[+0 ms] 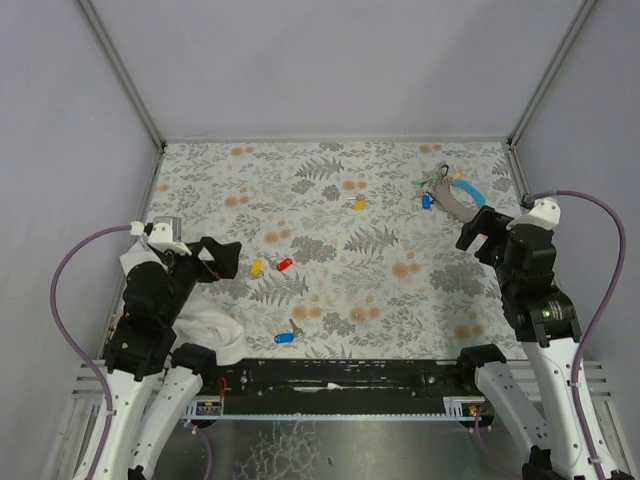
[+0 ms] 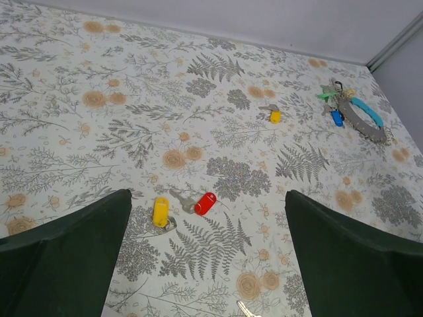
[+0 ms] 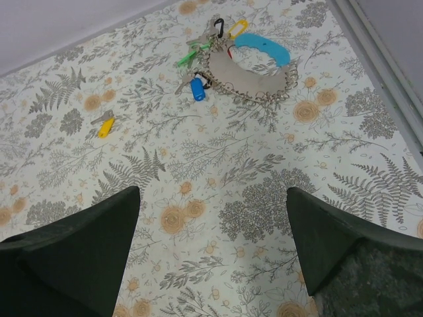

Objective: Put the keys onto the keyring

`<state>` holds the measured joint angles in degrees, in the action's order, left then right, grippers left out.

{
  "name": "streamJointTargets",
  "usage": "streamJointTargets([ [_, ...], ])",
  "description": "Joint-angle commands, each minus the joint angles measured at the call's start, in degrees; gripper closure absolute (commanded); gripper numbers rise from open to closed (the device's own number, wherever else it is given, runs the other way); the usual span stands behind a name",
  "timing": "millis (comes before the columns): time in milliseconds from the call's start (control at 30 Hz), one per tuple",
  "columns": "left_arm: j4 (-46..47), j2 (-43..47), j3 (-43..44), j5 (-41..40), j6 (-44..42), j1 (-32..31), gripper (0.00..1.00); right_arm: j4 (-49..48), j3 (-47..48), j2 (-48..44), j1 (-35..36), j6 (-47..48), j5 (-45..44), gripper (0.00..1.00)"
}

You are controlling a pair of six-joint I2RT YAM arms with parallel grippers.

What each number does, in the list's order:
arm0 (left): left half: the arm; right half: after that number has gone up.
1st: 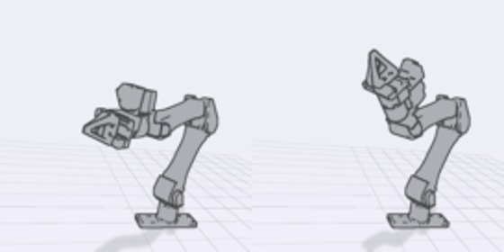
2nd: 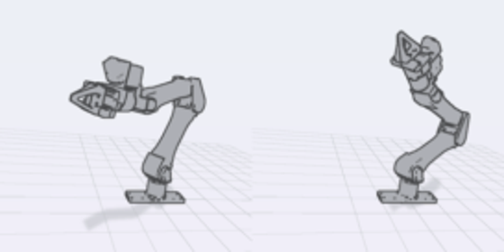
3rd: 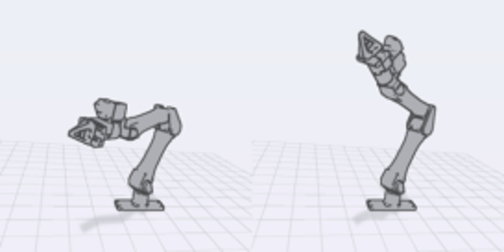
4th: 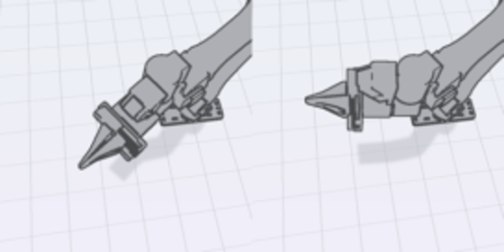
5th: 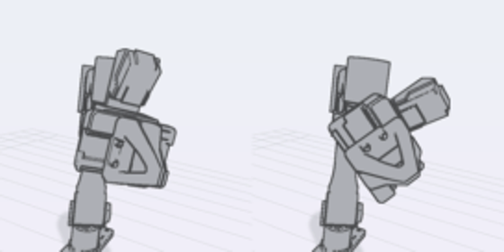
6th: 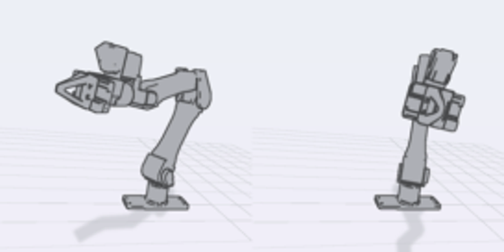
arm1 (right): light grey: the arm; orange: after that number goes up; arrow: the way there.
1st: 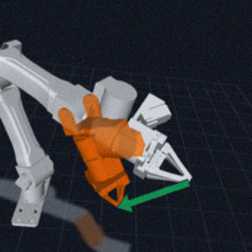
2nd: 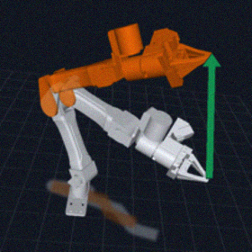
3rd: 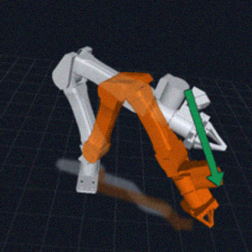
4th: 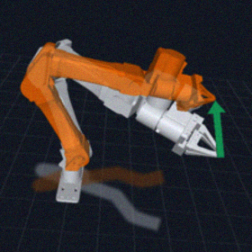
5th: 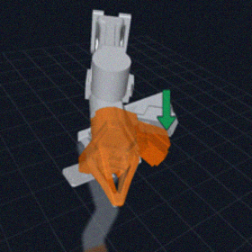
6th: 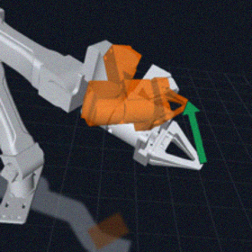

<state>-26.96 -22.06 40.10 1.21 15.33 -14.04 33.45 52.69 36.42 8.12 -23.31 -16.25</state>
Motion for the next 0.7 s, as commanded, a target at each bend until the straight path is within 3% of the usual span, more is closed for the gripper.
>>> streamJointTargets([
  [0,2.83,1.43,-0.51,-1.00,-0.96,-1.14,0.00,-5.31,-2.76,-0.43,-0.33,1.90,3.45,0.01],
  [233,2.70,1.84,-1.01,-1.62,-1.41,-2.02,0.00,-6.55,-1.20,9.41,-0.30,6.05,9.03,0.01],
  [367,2.79,1.84,-1.23,-1.65,-1.75,-2.59,0.00,-11.85,-1.16,16.91,-0.31,6.31,9.16,0.01],
  [667,2.54,3.16,-1.84,-1.29,-2.86,-3.32,0.00,-21.94,7.17,41.29,-3.95,10.82,12.63,0.01],
])
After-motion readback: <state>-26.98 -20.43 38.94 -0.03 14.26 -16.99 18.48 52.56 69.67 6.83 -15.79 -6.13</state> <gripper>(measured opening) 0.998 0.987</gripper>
